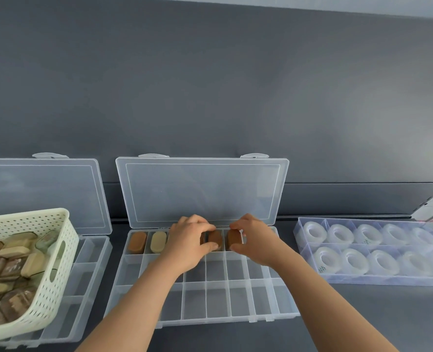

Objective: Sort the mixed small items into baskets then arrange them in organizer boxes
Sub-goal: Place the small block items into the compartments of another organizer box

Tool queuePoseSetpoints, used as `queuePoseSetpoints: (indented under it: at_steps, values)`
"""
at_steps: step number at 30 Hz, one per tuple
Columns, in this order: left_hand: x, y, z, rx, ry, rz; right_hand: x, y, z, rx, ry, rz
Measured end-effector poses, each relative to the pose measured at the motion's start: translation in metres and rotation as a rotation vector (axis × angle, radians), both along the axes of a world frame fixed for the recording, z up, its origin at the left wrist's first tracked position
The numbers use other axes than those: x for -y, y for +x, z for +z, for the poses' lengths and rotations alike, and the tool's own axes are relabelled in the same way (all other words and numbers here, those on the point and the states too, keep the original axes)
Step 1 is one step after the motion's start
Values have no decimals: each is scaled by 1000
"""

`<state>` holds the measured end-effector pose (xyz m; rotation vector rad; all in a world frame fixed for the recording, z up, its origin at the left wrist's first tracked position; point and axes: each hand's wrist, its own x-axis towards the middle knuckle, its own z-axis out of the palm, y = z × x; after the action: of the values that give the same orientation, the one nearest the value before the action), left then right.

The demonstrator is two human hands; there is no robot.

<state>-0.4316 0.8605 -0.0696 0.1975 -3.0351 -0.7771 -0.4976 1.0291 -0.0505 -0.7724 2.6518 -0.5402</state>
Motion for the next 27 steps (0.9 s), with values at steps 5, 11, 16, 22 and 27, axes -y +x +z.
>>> queuePoseSetpoints:
  at_steps: [5, 11, 16, 22, 27]
  values:
    - [-1, 5, 6, -11, 9, -16, -3, 10, 6, -5, -21, -34]
    - [30, 49, 43, -209, 11, 17, 22, 44, 41, -146, -157, -66]
    - [101, 129, 81, -296, 27, 113, 89, 89, 76, -156, -274, 65]
    - [210, 208, 101, -192, 10, 259, 179, 144, 91, 0, -288, 253]
    - [264, 233, 92, -51, 56, 277, 230, 176, 82, 73, -168, 347]
